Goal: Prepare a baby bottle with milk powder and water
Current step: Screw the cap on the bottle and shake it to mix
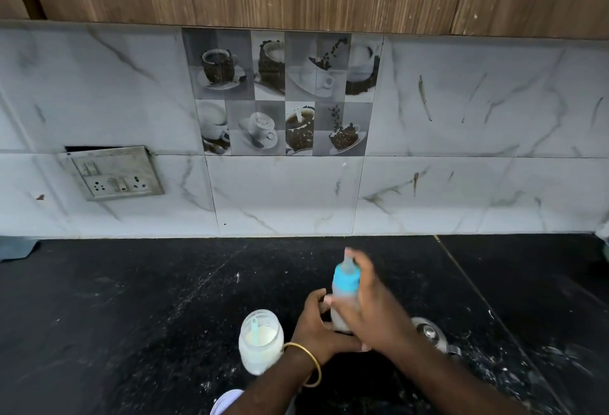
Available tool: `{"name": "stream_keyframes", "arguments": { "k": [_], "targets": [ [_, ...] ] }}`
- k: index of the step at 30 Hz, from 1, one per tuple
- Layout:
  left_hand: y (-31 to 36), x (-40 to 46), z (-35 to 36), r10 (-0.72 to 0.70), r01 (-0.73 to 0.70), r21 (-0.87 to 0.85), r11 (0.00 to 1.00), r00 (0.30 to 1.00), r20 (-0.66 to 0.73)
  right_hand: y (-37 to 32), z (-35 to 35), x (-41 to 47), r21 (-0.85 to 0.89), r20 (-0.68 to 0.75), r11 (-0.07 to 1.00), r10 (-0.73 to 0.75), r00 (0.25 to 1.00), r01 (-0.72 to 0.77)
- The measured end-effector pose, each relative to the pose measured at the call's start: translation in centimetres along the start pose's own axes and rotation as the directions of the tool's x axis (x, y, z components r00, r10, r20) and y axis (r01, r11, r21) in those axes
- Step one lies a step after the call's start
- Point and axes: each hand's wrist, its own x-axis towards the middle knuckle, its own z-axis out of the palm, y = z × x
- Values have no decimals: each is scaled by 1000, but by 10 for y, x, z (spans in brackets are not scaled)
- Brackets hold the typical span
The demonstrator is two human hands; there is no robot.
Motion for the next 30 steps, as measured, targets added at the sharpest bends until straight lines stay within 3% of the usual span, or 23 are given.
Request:
{"name": "stream_keyframes", "arguments": {
  "k": [2, 4, 5, 6, 8, 9, 10, 12, 14, 15, 16, 17, 18, 19, 20, 21, 23, 24, 25, 26, 27, 28, 30],
  "targets": [
    [4, -2, 0, -70, 70, 5, 998, 997, 21, -7, -26, 29, 1, -195, 998, -64, 979, 65],
    [5, -3, -1, -104, 104, 8, 995, 994, 18, -8, -47, 50, 131, -456, 979, -79, 886, 154],
    [5, -3, -1, -111, 111, 13, 994, 994, 10, -4, -48, 52, 157, -491, 974, -64, 869, 161],
    [5, -3, -1, -119, 118, 18, 993, 993, 5, 3, -43, 48, 128, -441, 985, -49, 896, 117],
    [4, -6, -2, -141, 141, 27, 990, 990, 3, 18, -21, 24, -36, -100, 999, 21, 995, -24],
    [4, -7, -2, -150, 150, 33, 988, 989, 6, 25, -12, 15, -94, 62, 994, 60, 996, -54],
    [4, -8, -3, -159, 159, 37, 987, 987, 6, 31, -10, 14, -91, 103, 994, 64, 993, -55],
    [3, -8, -4, -182, 182, 32, 983, 983, -2, 35, -17, 33, 12, -103, 1000, 30, 994, -29],
    [2, -8, -4, -205, 205, 16, 979, 979, -11, 33, -25, 49, 181, -396, 983, 37, 918, 38],
    [2, -9, -4, -211, 211, 14, 977, 977, -14, 35, -24, 49, 191, -425, 981, 55, 904, 30],
    [2, -9, -3, -215, 215, 14, 976, 976, -16, 40, -18, 42, 137, -344, 990, 63, 937, -16],
    [2, -10, -3, -218, 218, 16, 976, 976, -15, 44, -8, 31, 57, -148, 995, 85, 985, -77],
    [3, -11, -2, -218, 218, 19, 976, 976, -12, 49, -2, 20, -35, 87, 991, 132, 987, -130],
    [3, -12, -2, -218, 218, 23, 976, 976, -10, 54, 0, 14, -58, 184, 987, 157, 970, -148],
    [3, -11, -3, -217, 217, 24, 976, 976, -12, 57, -3, 18, -30, 136, 990, 138, 981, -136],
    [2, -11, -3, -218, 218, 25, 976, 976, -16, 58, -9, 27, 66, -29, 991, 122, 992, -120],
    [1, -11, -3, -225, 225, 30, 974, 974, -21, 53, -19, 41, 276, -383, 961, 123, 915, -14],
    [0, -11, -3, -226, 227, 32, 973, 974, -27, 53, -20, 40, 270, -432, 963, 111, 895, 11],
    [1, -13, -3, -226, 227, 36, 973, 974, -32, 54, -17, 35, 187, -361, 982, 84, 929, -16],
    [2, -13, -2, -227, 228, 39, 973, 973, -33, 55, -10, 27, 70, -161, 995, 81, 984, -70],
    [2, -13, -2, -229, 231, 40, 972, 973, -31, 55, -3, 20, -66, 105, 992, 112, 988, -105],
    [3, -13, -1, -228, 229, 41, 972, 973, -25, 57, -1, 17, -117, 236, 987, 135, 962, -109],
    [5, -13, 0, -221, 221, 34, 975, 975, -18, 55, -8, 32, -14, 77, 997, 75, 994, -74]
  ]
}}
